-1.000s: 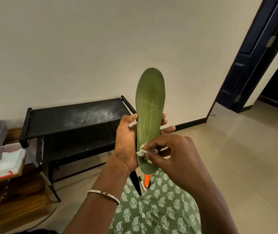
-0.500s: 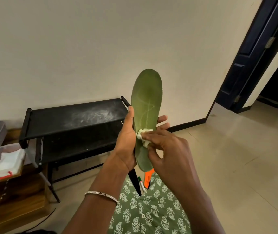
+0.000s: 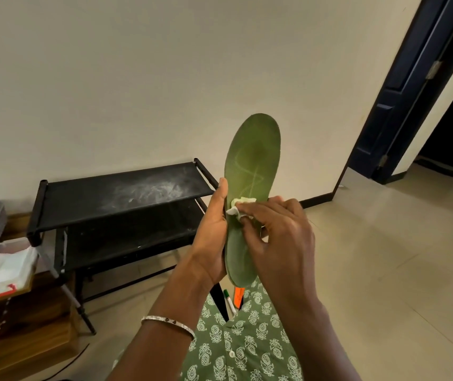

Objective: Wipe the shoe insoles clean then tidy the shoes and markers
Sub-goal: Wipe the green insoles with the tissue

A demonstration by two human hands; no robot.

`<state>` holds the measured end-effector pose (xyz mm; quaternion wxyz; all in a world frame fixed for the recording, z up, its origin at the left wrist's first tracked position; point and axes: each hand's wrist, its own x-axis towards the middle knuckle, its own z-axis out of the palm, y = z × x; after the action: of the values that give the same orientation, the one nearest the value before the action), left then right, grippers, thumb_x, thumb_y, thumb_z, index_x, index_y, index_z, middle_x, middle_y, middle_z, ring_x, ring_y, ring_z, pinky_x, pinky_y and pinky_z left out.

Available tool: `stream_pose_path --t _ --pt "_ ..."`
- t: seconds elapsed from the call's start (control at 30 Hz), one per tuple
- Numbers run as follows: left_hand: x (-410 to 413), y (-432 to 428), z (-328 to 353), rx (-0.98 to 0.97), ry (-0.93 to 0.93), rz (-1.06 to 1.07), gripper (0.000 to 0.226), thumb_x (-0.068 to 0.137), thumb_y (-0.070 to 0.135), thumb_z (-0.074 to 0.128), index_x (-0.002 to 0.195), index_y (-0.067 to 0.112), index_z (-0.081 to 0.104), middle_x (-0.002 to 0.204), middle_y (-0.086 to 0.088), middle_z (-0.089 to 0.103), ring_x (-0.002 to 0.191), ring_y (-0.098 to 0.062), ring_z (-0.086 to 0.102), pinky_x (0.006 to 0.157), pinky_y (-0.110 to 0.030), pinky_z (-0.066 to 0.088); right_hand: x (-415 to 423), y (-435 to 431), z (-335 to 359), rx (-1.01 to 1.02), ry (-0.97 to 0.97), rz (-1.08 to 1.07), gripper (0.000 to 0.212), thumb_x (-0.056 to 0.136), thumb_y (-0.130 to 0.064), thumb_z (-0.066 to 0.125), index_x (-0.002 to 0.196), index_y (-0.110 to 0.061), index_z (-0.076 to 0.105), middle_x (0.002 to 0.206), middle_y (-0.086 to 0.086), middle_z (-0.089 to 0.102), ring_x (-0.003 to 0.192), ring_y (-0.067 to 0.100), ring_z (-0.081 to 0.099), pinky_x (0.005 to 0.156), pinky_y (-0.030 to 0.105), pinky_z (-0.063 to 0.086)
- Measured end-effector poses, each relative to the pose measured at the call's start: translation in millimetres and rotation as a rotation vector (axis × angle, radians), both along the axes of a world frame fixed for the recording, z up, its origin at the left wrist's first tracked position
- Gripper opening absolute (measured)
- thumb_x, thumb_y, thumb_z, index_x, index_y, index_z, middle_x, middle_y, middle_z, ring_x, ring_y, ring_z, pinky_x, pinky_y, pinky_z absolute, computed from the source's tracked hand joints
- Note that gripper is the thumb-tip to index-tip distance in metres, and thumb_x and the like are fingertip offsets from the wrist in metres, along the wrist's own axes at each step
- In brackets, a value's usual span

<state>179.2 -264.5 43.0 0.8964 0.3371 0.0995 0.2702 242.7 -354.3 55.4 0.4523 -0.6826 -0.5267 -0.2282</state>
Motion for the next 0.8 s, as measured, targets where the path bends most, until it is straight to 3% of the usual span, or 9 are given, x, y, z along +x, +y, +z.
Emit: stream_pose_path --t 0.13,0.27,0.37,0.5,0.6,0.73,0.8 --pt "-2 6 0 0.003 0.038 0.003 0.091 0.089 0.074 0.036 0.141 0.001 0.052 0.138 -0.02 0.056 0.121 -0.032 0.057 0.108 -0.045 0.045 2 -16 1 -0.219 0.17 0.175 0.023 0.078 -0.016 0.081 0.095 -0.032 0.08 0.087 -0.018 0.075 0.068 -0.007 0.059 0.064 0.005 0.043" --pt "0 4 0 -0.011 0.015 0.025 0.086 0.092 0.072 0.034 0.139 0.003 0.055 0.138 -0.023 0.057 0.116 -0.032 0.06 0.105 -0.046 0.047 3 -16 0 -0.208 0.191 0.155 0.02 0.079 -0.021 0.081 0.092 -0.036 0.079 0.084 -0.022 0.074 0.064 -0.006 0.059 0.061 0.008 0.043" --pt "3 -1 0 0.002 0.044 0.047 0.081 0.093 0.069 0.038 0.134 0.003 0.06 0.137 -0.022 0.059 0.122 -0.033 0.06 0.108 -0.047 0.046 6 -5 1 -0.078 0.192 0.067 0.02 0.079 -0.019 0.081 0.095 -0.032 0.079 0.088 -0.018 0.075 0.069 -0.006 0.064 0.065 0.016 0.052" --pt "5 -3 -2 -0.072 0.006 0.024 0.07 0.094 0.064 0.048 0.121 0.003 0.069 0.122 -0.019 0.066 0.112 -0.031 0.066 0.103 -0.044 0.051 6 7 0 0.062 0.17 -0.008 0.021 0.08 -0.013 0.08 0.097 -0.025 0.08 0.094 -0.013 0.076 0.077 -0.002 0.067 0.07 0.017 0.054" --pt "2 0 -2 -0.049 0.007 0.031 0.074 0.094 0.065 0.043 0.133 0.004 0.062 0.132 -0.022 0.062 0.119 -0.032 0.062 0.105 -0.046 0.049 3 5 -5 0.041 0.179 0.029 0.02 0.08 -0.012 0.081 0.097 -0.024 0.08 0.096 -0.012 0.076 0.08 -0.001 0.068 0.073 0.016 0.055" --pt "-2 7 1 -0.02 0.0 0.043 0.088 0.092 0.071 0.035 0.141 -0.001 0.051 0.135 -0.023 0.057 0.109 -0.033 0.063 0.104 -0.047 0.048 -8 -7 -16 -0.016 0.187 0.106 0.021 0.079 -0.013 0.083 0.096 -0.025 0.08 0.096 -0.012 0.076 0.08 -0.002 0.068 0.069 0.008 0.05" --pt "-2 7 1 -0.047 -0.026 0.037 0.092 0.092 0.073 0.036 0.142 -0.003 0.049 0.136 -0.023 0.056 0.109 -0.032 0.061 0.106 -0.046 0.044 -10 -8 -17 -0.023 0.179 0.116 0.021 0.079 -0.012 0.082 0.096 -0.025 0.08 0.097 -0.012 0.076 0.085 -0.003 0.069 0.072 0.014 0.054"
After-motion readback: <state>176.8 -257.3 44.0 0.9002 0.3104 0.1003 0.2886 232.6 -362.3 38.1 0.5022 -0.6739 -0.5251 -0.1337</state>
